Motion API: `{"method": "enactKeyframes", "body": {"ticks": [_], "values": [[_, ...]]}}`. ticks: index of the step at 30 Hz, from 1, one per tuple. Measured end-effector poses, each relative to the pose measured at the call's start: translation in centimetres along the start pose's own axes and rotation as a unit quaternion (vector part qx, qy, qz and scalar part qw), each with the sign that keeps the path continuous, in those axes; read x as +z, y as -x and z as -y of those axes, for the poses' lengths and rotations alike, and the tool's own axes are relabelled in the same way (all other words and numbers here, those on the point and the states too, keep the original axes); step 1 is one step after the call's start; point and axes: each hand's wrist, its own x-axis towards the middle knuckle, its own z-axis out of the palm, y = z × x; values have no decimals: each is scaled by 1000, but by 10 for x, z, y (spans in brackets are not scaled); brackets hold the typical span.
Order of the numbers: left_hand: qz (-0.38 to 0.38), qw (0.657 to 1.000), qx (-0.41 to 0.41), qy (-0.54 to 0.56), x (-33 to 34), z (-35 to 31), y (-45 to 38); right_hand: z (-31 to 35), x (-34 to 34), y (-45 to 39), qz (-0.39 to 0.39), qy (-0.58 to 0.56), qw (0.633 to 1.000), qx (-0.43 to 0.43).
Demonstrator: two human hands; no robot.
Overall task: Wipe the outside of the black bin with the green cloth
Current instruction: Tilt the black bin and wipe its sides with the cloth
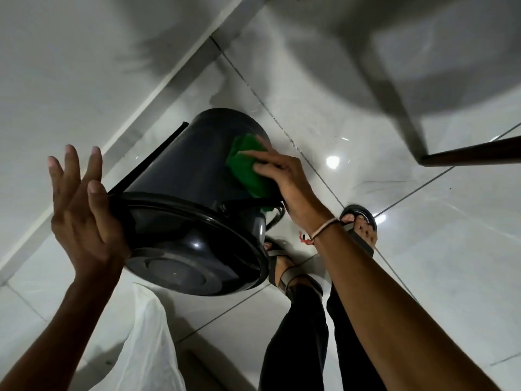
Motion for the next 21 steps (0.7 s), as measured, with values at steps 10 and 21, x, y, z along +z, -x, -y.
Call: {"method": "enactKeyframes", "body": {"ticks": [10, 21], "values": [[-24, 997, 36, 66, 12, -4, -3, -37, -20, 12, -83, 28, 995, 40], [-8, 989, 147, 33, 10, -62, 35, 9, 2, 32, -113, 162, 980, 4]]}}
